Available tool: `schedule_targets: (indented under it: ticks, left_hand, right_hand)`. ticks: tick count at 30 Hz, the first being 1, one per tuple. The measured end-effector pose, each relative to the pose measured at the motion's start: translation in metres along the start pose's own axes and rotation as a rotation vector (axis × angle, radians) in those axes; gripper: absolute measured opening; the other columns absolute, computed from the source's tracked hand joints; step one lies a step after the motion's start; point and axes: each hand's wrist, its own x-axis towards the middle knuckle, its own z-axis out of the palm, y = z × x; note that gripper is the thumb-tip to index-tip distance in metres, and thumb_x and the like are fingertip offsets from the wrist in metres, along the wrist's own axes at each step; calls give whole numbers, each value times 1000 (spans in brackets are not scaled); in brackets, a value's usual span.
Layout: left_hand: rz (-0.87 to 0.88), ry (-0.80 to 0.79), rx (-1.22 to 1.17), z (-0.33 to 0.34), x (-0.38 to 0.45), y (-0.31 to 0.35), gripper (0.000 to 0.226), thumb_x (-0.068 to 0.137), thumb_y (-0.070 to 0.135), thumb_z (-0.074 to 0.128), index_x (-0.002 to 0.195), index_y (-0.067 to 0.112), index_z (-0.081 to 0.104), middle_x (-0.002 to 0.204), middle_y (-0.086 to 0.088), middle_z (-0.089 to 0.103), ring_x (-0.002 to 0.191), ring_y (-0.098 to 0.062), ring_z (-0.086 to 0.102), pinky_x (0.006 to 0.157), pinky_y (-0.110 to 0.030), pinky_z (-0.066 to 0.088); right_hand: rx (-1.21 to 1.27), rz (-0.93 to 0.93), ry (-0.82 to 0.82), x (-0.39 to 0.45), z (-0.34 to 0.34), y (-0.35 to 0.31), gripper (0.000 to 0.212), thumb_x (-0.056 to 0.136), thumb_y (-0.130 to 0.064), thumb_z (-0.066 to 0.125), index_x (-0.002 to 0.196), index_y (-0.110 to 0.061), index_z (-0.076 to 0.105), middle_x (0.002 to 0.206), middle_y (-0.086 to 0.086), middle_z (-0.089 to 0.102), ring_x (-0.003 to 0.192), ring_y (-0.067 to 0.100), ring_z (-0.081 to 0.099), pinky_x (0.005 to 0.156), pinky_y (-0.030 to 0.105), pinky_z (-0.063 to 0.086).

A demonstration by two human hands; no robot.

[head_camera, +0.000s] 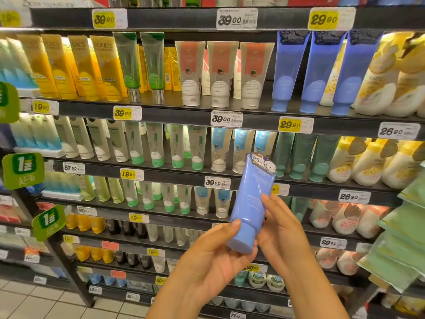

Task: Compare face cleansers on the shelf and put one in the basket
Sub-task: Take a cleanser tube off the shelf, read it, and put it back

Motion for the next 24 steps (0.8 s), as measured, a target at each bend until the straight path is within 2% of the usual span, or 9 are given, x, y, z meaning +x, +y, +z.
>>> schedule_targets:
  ticks: [3, 5, 9, 12, 15, 17, 20, 22, 24]
  left_hand:
    - [-29, -34, -44, 2, -2, -1, 56, 32, 2, 93, 83, -10, 71, 93, -27, 67, 68, -32, 67, 61, -35, 59]
    - [-42, -49, -64, 2, -2, -3, 57, 33, 1, 92, 84, -10, 71, 97, -27, 66, 71, -32, 67, 64, -35, 59]
    - [-62, -80, -81, 4, -2, -7, 56, 36, 0, 92, 87, -9, 71, 99, -27, 66, 73, -31, 67, 66, -35, 58]
    - [-73, -86, -79, 6, -3, -10, 55, 37, -1, 91, 88, -11, 71, 98, -27, 66, 72, -31, 67, 66, -35, 57]
    - [-80, -77, -31, 9, -3, -15, 46, 47, -2, 86, 89, -12, 70, 96, -29, 66, 68, -32, 66, 63, -35, 59]
    - [-67, -48, 1, 10, -1, -19, 43, 60, -1, 76, 99, -12, 63, 93, -30, 66, 67, -33, 66, 61, -36, 59]
    - [-42, -22, 24, 12, 7, -27, 50, 64, -1, 70, 110, -12, 54, 97, -31, 63, 73, -36, 65, 66, -39, 59]
    - [-33, -29, 46, 16, 12, -33, 39, 66, -1, 68, 103, -13, 62, 97, -30, 62, 77, -37, 65, 70, -41, 59]
    - [-14, -34, 95, 22, 17, -38, 27, 66, -1, 67, 92, -11, 69, 93, -28, 64, 77, -35, 65, 70, -41, 59]
  right_hand:
    - [-26, 29, 41, -3, 0, -1, 40, 74, -18, 62, 111, -6, 55, 86, 12, 72, 71, 23, 70, 59, 36, 58]
    - [-53, 42, 68, -5, -1, -2, 41, 72, -20, 64, 109, -6, 55, 83, 12, 72, 68, 23, 69, 61, 37, 58]
    - [-110, 43, 94, -9, -4, -4, 48, 71, -23, 64, 115, -6, 54, 82, 10, 72, 65, 21, 69, 64, 37, 47]
    - [-129, 48, 85, -13, -8, -7, 44, 72, -23, 63, 112, -6, 56, 84, 11, 73, 67, 22, 69, 64, 38, 50]
    - [-129, 63, 84, -16, -11, -14, 34, 72, -22, 63, 103, -7, 58, 87, 15, 70, 68, 26, 68, 49, 36, 55]
    - [-138, 72, 75, -18, -14, -20, 28, 73, -22, 62, 97, -7, 58, 89, 20, 67, 61, 26, 66, 37, 27, 46]
    - [-177, 90, 32, -19, -22, -29, 14, 82, -20, 57, 90, -8, 55, 85, 23, 63, 41, 18, 59, 31, 20, 39]
    - [-219, 68, -2, -17, -29, -35, 16, 82, -18, 58, 93, -7, 56, 87, 22, 65, 45, 18, 62, 34, 21, 45]
    - [-284, 10, -20, -13, -36, -43, 35, 74, -19, 63, 104, -5, 57, 90, 14, 70, 64, 21, 69, 50, 30, 56]
